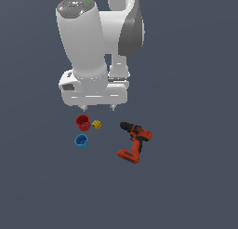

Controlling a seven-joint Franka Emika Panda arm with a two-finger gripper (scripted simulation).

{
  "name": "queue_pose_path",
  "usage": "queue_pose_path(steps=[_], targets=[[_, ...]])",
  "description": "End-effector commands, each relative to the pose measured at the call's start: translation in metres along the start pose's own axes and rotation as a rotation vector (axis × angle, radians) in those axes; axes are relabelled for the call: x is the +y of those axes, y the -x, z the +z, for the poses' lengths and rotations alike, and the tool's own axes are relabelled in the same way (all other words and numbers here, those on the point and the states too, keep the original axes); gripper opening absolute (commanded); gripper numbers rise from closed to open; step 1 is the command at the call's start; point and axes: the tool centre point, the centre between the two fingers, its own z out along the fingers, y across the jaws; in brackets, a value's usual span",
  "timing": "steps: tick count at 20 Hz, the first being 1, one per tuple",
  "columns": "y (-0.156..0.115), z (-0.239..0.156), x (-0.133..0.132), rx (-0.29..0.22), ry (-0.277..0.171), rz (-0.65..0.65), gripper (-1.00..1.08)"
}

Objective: Pick up a designated object from a clutter of objects.

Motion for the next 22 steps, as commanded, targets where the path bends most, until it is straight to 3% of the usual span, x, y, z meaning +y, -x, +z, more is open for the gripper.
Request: queue_pose_path(steps=[1, 14, 22], targets=[[-0.006, 0.017, 0.012, -0.002, 0.001, -0.039, 1.0], [-0.022, 0.119, 0.079, -0.014, 0.007, -0.255, 1.0], [-0.02, 0.161, 0.105, -0.021, 0.01, -0.34, 1.0]])
